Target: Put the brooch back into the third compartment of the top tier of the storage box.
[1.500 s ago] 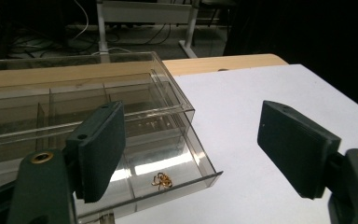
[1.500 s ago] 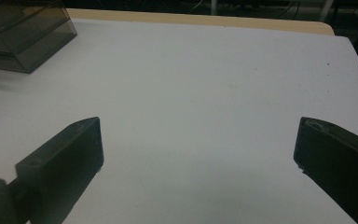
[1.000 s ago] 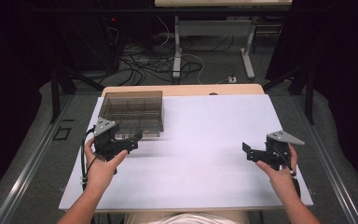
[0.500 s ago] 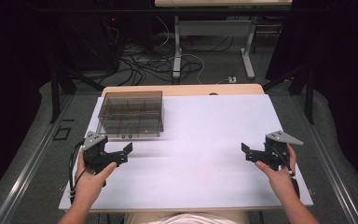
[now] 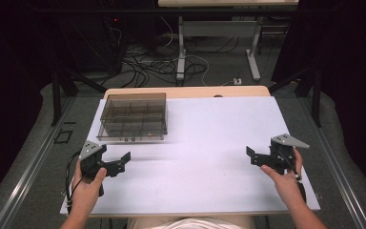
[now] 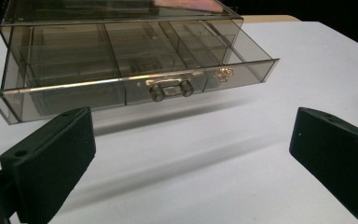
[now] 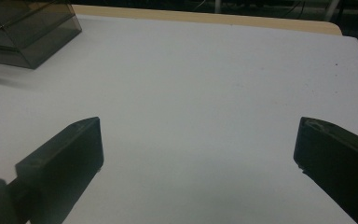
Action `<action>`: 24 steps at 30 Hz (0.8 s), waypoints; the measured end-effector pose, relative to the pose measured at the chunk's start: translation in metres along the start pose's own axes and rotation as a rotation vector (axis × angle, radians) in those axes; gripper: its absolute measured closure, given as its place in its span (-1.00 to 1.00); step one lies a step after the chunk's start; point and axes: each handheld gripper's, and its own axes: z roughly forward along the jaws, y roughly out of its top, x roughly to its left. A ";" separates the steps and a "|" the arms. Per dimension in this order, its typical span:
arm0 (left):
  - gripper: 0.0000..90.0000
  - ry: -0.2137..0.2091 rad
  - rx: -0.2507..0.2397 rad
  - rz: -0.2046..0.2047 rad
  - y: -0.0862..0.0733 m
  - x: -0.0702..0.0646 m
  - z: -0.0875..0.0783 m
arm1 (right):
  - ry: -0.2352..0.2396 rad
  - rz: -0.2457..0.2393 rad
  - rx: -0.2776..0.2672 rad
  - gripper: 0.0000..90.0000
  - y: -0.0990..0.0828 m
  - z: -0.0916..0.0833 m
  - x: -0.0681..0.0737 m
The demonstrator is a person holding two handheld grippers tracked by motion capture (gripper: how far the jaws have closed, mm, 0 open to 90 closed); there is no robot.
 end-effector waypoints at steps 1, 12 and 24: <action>-1.00 0.001 -0.001 0.005 -0.001 0.001 0.000 | -0.001 -0.001 0.000 -0.98 0.000 0.000 0.000; -1.00 -0.006 -0.001 0.020 -0.009 0.003 0.004 | 0.005 -0.003 0.006 -0.98 -0.001 0.001 -0.002; -0.99 -0.003 -0.004 0.031 -0.010 0.003 0.005 | 0.006 -0.004 0.014 -0.98 -0.002 0.003 -0.002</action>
